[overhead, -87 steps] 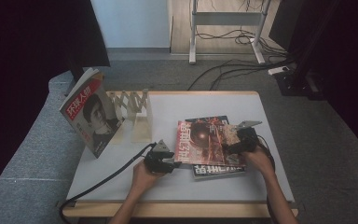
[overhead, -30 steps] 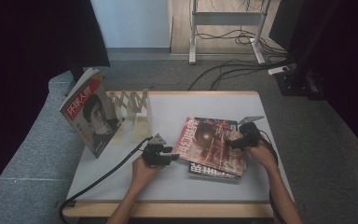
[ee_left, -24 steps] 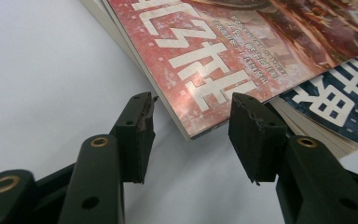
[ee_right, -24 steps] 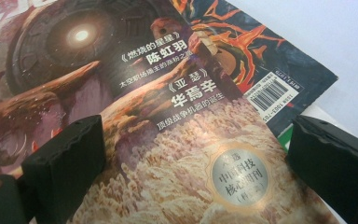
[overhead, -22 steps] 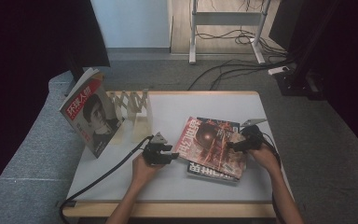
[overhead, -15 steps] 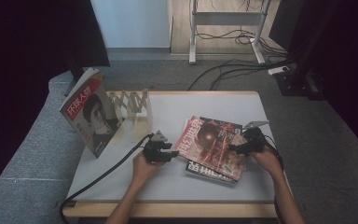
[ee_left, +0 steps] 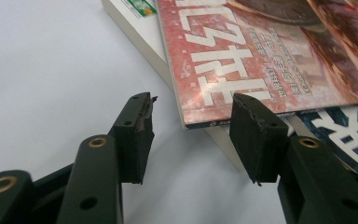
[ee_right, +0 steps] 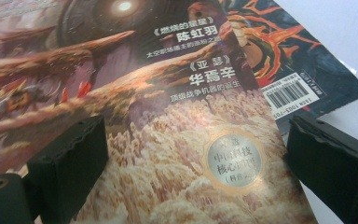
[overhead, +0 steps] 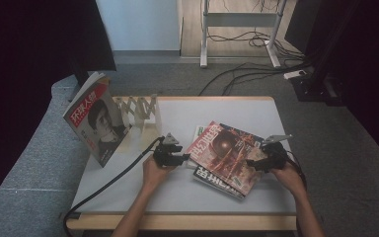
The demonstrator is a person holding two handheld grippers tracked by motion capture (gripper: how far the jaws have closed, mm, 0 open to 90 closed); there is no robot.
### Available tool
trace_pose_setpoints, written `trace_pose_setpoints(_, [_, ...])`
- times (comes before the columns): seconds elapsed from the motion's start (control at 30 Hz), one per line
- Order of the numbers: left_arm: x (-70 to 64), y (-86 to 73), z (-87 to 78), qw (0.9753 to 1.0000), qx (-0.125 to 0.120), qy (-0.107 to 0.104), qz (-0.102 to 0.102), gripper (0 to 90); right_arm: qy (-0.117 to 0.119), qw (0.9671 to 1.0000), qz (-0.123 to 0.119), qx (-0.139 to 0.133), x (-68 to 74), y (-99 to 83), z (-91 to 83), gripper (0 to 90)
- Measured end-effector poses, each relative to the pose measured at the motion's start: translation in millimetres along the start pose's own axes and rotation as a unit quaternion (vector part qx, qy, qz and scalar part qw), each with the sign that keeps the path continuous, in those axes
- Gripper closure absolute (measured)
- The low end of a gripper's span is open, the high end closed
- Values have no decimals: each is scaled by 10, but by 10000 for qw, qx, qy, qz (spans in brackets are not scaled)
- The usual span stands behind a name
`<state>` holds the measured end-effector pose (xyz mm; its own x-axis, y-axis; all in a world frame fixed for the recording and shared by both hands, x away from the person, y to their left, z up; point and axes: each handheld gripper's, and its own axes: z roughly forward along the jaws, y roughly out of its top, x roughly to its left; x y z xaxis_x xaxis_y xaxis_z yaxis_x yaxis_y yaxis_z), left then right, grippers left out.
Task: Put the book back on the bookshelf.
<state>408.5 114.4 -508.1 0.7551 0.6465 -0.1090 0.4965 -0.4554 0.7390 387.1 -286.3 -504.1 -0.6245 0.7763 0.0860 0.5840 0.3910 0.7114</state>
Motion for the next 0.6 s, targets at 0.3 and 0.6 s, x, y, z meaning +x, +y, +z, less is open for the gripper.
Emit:
trace_pose_setpoints(0.3, [46, 93, 64, 9998, 46, 206, 41, 463, 136, 9996, 178, -147, 55, -132, -110, 64])
trace_pose_setpoints(0.6, [158, 107, 112, 9995, -46, 254, -161, 464, 241, 9992, 225, -242, 157, -231, -182, 69])
